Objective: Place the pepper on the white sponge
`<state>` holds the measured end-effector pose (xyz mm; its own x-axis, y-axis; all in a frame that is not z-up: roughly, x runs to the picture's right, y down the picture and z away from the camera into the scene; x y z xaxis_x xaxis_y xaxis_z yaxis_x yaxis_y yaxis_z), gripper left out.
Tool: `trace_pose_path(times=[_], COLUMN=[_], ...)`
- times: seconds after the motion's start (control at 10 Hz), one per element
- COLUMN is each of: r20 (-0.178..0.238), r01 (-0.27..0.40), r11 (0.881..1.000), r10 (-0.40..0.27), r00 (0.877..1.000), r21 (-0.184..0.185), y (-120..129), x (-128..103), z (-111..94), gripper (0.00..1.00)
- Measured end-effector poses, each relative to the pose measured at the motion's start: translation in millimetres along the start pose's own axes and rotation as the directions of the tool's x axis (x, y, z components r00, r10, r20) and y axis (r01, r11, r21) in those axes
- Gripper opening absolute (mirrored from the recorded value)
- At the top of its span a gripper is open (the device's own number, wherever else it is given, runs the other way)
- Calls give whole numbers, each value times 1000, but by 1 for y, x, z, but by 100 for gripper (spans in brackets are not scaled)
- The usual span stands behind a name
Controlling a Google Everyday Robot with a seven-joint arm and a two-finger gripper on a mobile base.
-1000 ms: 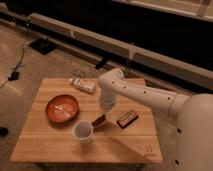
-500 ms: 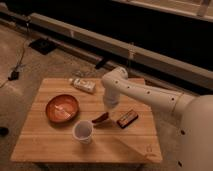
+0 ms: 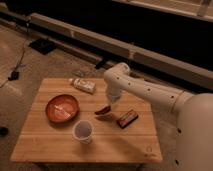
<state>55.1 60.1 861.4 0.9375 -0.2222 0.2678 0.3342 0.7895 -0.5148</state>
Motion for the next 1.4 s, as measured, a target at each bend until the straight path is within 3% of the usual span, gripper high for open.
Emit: trace_pose_path(times=[0.4, 0.9, 1.2, 1.4], r20=[0, 8, 14, 27], r01=[-92, -148, -167, -177], r11=[994, 986, 983, 979], r10=[92, 147, 167, 175], r00=[996, 989, 986, 984], r21=[58, 78, 80, 103], y=[-27, -72, -78, -89], x=[40, 72, 94, 105], z=[-10, -2, 3, 3], gripper=[12, 12, 12, 12])
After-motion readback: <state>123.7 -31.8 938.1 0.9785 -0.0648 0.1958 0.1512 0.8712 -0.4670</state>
